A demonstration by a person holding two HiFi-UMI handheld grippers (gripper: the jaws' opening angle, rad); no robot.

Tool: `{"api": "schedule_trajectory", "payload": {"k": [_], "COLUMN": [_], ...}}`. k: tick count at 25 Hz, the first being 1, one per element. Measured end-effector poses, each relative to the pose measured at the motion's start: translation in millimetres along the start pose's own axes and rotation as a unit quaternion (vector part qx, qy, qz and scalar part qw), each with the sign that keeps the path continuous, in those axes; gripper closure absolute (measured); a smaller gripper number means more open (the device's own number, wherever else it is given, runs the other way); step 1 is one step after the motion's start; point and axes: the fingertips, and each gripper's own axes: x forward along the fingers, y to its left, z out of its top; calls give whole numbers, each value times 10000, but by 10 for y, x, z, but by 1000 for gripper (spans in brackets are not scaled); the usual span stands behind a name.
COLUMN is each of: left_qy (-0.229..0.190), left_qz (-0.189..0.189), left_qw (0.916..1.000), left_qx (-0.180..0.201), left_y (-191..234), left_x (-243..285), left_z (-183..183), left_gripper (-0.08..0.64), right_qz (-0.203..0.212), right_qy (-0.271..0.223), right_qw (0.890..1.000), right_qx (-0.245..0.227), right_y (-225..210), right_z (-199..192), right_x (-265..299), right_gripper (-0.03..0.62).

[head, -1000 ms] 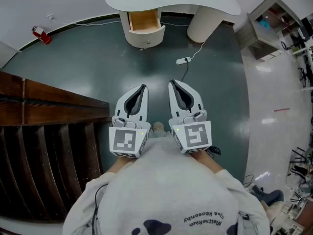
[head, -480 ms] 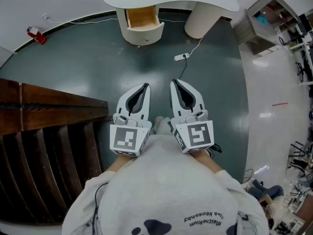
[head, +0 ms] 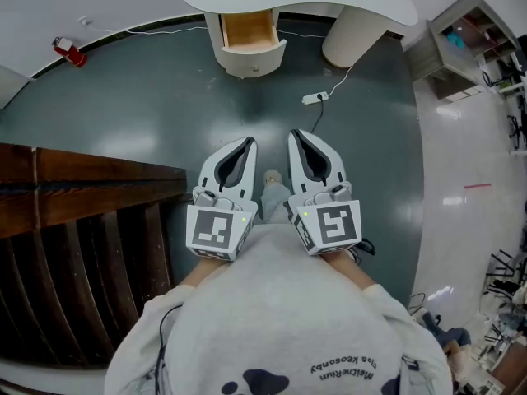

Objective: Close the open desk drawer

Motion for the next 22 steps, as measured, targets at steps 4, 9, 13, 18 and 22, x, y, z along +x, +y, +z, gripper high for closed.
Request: {"api": "schedule_trajectory", "payload": {"k": [4, 9, 13, 18, 22], "left_qy": [-14, -83, -68, -32, 50], "left_qz": [99, 259, 429, 603, 679], "left_qw": [9999, 9996, 9991, 9982, 9977], "left_qx": [45, 27, 0, 53, 40], "left_y": [56, 102, 144, 119, 116], "left_x": [304, 660, 895, 1099, 1170], "left_z": [69, 153, 176, 193, 187], "left_gripper": [549, 549, 549, 549, 549], "right_qz": [160, 439, 667, 871, 946], "right_qy": [-53, -50, -25, -25, 26], "right_qw": [9999, 9989, 9977, 9962, 9955], "right_qx": [-36, -124, -96, -48, 35], "right_y": [-228, -484, -655, -848, -920], "right_z": [53, 106, 111, 94, 51], "right_x": [235, 532, 724, 868, 926], "right_gripper": [575, 575, 575, 575, 575]}}
